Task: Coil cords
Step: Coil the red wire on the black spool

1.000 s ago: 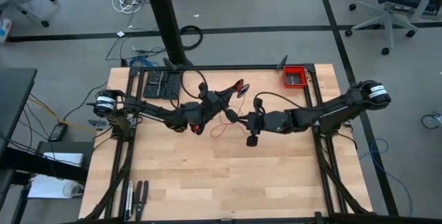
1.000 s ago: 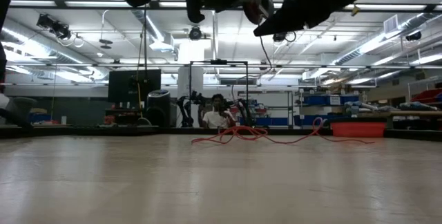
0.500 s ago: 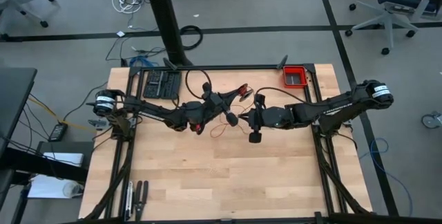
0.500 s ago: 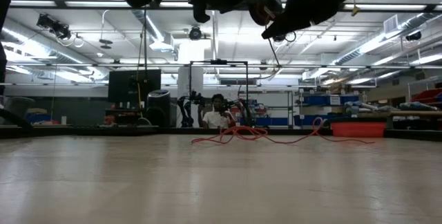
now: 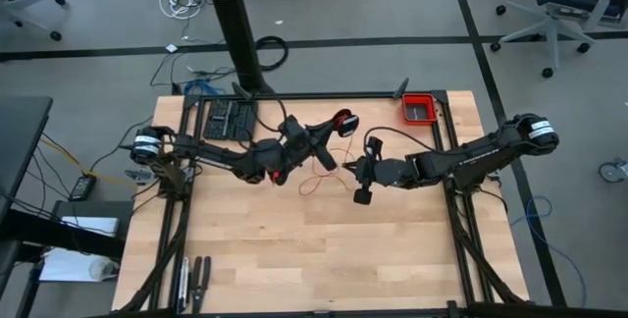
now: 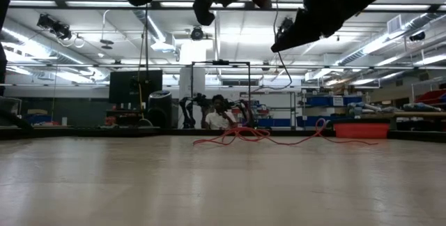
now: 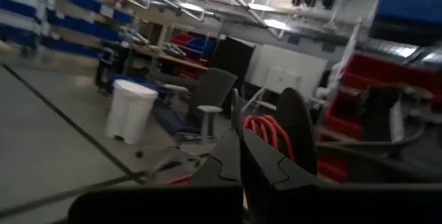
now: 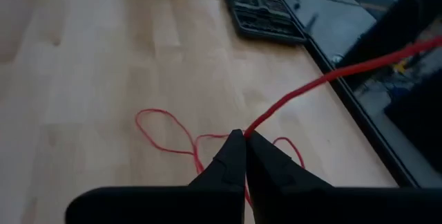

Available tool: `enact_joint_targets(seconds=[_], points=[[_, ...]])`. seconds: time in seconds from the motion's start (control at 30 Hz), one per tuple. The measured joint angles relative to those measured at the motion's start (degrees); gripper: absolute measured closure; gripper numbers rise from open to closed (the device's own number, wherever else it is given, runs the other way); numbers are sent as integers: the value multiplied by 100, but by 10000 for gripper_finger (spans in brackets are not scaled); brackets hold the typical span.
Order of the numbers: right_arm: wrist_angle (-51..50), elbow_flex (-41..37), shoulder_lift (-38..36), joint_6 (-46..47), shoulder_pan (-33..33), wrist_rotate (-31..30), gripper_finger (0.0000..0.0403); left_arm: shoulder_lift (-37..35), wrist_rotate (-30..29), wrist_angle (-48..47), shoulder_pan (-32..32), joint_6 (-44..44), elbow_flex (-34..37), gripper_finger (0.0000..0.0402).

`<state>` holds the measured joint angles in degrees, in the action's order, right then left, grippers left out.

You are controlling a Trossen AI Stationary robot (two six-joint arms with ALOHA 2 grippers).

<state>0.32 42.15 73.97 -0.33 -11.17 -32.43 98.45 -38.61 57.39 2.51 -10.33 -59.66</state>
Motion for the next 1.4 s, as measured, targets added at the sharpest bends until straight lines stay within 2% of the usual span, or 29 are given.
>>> enact_joint_targets(seconds=[0.13,0.27,0.4,0.53,0.63,0.77,0.87,0.93,1.0,1.1,1.2,1.4], points=[[-1,-4,0,43,29,-15,400,3,188,71,9,-84,0,401],[212,-2,-4,-9,-38,509,397,7,190,396,4,-6,0,401],[90,-1,-34,46,-244,896,382,28,321,627,10,567,2,401],[-448,-7,-259,575,-478,929,353,24,679,797,48,1049,63,401],[-986,-7,-556,1036,-614,914,333,24,960,1395,104,1227,420,401],[-1787,-7,-1030,1495,-805,842,321,24,1121,2675,123,1432,1162,401],[-2121,-7,-1404,1610,-922,294,321,13,1424,3214,137,1775,1710,401],[-1930,-7,-1628,1396,-963,6,324,-48,1762,3104,138,1915,1979,401],[-1270,-7,-1752,913,-951,35,325,-71,2097,3095,129,1921,2144,401],[-276,-7,-1788,134,-823,454,326,-63,2182,2994,128,1915,2280,401],[159,-7,-1788,-311,-635,725,326,-61,2336,2897,128,1915,2302,401],[653,-7,-1496,-337,-121,1723,328,-59,2509,2148,131,1910,2216,401]])
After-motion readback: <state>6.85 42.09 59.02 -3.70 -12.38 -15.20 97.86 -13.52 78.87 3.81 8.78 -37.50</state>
